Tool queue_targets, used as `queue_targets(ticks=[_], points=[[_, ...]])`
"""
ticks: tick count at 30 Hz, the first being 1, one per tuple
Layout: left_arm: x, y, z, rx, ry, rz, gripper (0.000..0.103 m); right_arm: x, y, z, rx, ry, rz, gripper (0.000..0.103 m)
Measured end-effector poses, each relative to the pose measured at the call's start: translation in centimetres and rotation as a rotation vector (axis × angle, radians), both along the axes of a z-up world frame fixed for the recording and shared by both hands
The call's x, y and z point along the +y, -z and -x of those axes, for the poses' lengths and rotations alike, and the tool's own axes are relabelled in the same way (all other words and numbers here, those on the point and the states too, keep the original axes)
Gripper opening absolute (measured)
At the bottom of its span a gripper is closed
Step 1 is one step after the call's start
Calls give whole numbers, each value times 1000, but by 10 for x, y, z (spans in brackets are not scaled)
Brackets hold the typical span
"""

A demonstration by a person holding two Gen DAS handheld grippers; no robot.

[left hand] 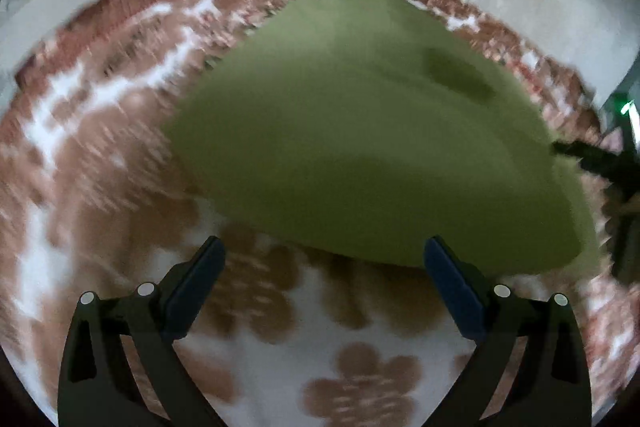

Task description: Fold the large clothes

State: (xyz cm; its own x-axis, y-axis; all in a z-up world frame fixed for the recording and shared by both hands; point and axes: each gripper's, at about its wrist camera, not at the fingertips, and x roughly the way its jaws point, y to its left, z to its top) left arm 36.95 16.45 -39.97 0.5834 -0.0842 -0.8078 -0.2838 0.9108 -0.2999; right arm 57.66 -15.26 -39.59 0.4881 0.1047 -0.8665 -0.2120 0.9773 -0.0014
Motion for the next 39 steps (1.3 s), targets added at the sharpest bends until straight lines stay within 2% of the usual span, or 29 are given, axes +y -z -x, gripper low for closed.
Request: queue_targets(ticks=[1, 4, 6, 10, 16, 20, 23, 25, 27, 29, 32, 36, 37, 39], points=[[-1, 5, -1, -14, -9, 41, 98, 8, 2, 2, 0, -15, 3, 98], [11, 26, -10, -80, -70, 281, 97, 22, 4, 5, -12, -38, 32, 98], [25, 39, -15, -89, -128, 349, 97, 30, 7, 7, -13, -50, 45, 98], [48, 53, -25, -111, -195, 369, 97, 36, 15, 9, 3, -54, 28, 98], [58, 60, -56, -123, -213, 382, 98, 36, 22, 9, 23, -34, 14, 98], [58, 61, -62, -128, -229, 329, 97, 38, 23, 9, 26, -22, 16, 98], [56, 55, -51, -128, -229, 279, 97, 41, 23, 8, 29, -22, 14, 98], [59, 50, -35, -139, -271, 262, 97, 44, 23, 8, 30, -26, 17, 98], [64, 55, -23, -155, -299, 302, 97, 47, 23, 9, 28, -30, 23, 98], [61, 57, -23, -169, -271, 293, 97, 50, 24, 9, 28, -29, 27, 98], [58, 54, -40, -207, -229, 319, 97, 54, 25, 10, 32, -14, 28, 98], [58, 31, -66, -301, -199, 378, 97, 64, 25, 16, 38, 3, 37, 98], [56, 27, -70, -317, -187, 374, 93, 67, 24, 17, 37, 5, 37, 98], [52, 27, -72, -307, -183, 348, 73, 74, 23, 19, 38, 4, 44, 98]])
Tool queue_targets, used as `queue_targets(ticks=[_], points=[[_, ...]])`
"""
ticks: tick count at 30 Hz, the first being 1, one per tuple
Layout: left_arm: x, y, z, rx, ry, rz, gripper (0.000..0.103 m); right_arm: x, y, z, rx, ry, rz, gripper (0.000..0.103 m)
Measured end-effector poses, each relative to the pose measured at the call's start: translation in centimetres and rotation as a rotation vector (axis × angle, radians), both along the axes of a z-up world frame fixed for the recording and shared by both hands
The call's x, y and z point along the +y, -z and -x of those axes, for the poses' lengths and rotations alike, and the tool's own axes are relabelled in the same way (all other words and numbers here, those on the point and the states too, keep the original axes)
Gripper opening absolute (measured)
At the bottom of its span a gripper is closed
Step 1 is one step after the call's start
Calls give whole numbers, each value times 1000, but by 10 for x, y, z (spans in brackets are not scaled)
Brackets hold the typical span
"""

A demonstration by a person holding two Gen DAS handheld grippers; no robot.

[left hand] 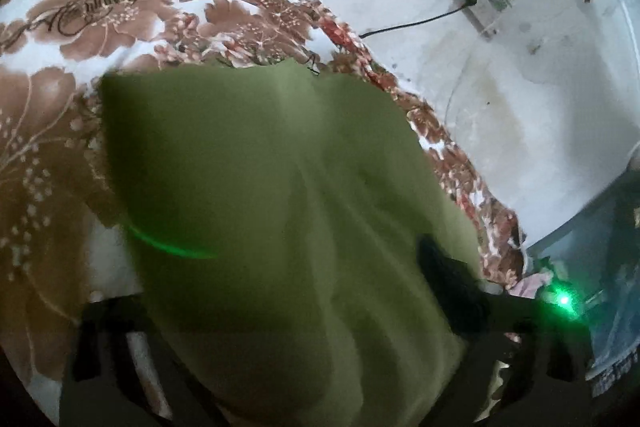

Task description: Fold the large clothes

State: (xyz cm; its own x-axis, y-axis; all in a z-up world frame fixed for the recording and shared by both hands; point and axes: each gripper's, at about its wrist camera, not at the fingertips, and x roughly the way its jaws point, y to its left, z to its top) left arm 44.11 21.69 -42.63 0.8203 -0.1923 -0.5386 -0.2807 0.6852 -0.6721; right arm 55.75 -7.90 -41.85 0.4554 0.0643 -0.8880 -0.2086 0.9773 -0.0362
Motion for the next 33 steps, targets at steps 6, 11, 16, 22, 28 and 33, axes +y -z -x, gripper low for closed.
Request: queue_targets(ticks=[6, 11, 16, 22, 28, 33], points=[[16, 48, 3, 125, 36, 153, 35, 17, -2, 2, -15, 44, 66, 98], [13, 33, -7, 92, 88, 108, 19, 23, 3, -2, -54, 107, 190, 98], [3, -5, -7, 83, 78, 53, 14, 30, 19, -8, -35, 137, 268, 98], [-38, -65, -17, 21, 99, -103, 12, 21, 37, -15, 4, 176, 241, 98], [-120, -140, -33, -34, 221, -367, 12, 10, 37, -29, 81, 105, 171, 99], [-216, -203, -40, -87, 330, -665, 12, -43, 0, -41, 109, 35, 38, 98]])
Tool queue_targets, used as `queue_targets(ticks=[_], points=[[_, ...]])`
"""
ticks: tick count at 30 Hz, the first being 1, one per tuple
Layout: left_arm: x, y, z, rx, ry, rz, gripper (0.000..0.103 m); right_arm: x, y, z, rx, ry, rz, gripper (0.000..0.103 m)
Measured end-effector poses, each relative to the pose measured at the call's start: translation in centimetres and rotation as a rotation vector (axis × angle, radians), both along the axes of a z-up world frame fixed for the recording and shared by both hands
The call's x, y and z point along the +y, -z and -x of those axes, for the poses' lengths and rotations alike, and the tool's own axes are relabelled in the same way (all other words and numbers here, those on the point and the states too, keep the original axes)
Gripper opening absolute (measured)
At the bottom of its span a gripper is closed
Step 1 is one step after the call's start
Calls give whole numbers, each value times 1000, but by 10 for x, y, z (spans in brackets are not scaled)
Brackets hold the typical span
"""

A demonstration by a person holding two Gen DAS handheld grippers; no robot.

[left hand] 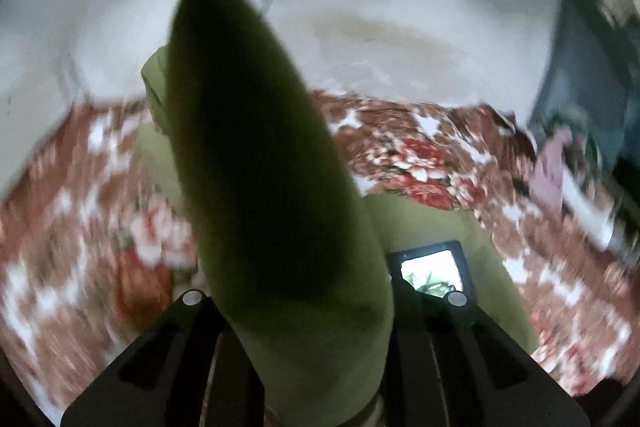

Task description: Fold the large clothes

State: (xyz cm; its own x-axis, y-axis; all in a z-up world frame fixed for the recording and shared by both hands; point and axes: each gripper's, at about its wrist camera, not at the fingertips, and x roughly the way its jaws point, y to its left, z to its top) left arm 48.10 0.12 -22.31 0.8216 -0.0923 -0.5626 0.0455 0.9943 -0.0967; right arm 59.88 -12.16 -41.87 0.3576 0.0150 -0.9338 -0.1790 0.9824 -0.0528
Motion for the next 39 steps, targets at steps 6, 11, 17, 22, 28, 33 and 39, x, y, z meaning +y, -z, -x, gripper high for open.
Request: queue_targets(ticks=[6, 11, 17, 22, 28, 33, 39], points=[[-123, -28, -24, 3, 190, -327, 12, -149, -53, 5, -129, 183, -105, 98], [-243, 23, -36, 90, 391, -626, 13, -267, -54, -5, -116, 221, -108, 98], [-346, 170, -16, 244, 540, -936, 13, -365, -31, -13, -70, 260, -60, 98], [-360, 207, -2, 237, 514, -1015, 13, -376, -46, -15, -72, 189, -143, 98], [-364, 204, -1, 225, 522, -1018, 13, -309, -71, -36, 64, -24, -513, 98], [-359, 193, 0, 185, 525, -957, 13, -262, -44, -66, 280, -109, -625, 98], [-350, 186, 4, 141, 548, -931, 13, -247, -8, -81, 432, -71, -685, 89]])
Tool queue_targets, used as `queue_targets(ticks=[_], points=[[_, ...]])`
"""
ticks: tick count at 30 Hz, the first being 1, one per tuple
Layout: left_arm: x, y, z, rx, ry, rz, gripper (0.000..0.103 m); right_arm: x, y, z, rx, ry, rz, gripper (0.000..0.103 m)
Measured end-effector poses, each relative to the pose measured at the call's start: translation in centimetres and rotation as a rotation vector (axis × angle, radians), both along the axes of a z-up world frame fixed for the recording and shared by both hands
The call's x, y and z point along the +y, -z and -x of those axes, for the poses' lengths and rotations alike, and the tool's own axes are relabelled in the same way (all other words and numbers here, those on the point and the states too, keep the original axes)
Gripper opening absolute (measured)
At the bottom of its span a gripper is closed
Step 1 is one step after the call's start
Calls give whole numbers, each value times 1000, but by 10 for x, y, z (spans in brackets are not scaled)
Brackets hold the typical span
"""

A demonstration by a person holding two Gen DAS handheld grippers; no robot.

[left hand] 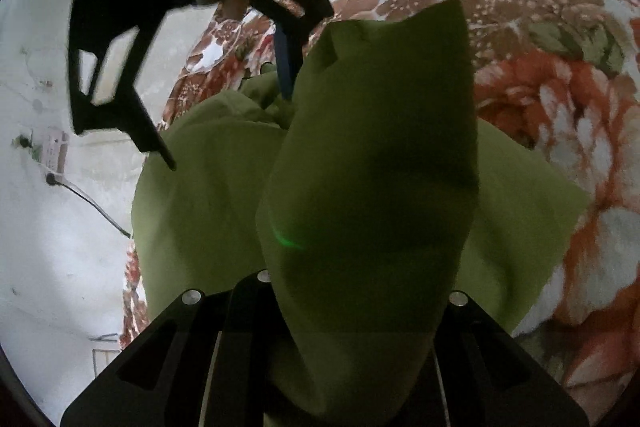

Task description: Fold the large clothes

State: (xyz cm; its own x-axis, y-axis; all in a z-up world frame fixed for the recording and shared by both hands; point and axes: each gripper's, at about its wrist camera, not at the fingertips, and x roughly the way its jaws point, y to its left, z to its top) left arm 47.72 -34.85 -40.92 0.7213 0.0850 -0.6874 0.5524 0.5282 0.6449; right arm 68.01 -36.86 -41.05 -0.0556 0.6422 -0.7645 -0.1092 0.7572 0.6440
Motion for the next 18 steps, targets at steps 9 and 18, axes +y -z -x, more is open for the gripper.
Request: queue_targets(ticks=[9, 18], points=[[-3, 8, 0, -14, 39, -22, 13, 19, 14, -2, 54, -48, 72, 85], [-7, 14, 6, -26, 52, -51, 13, 39, 15, 2, 65, -123, 35, 23]])
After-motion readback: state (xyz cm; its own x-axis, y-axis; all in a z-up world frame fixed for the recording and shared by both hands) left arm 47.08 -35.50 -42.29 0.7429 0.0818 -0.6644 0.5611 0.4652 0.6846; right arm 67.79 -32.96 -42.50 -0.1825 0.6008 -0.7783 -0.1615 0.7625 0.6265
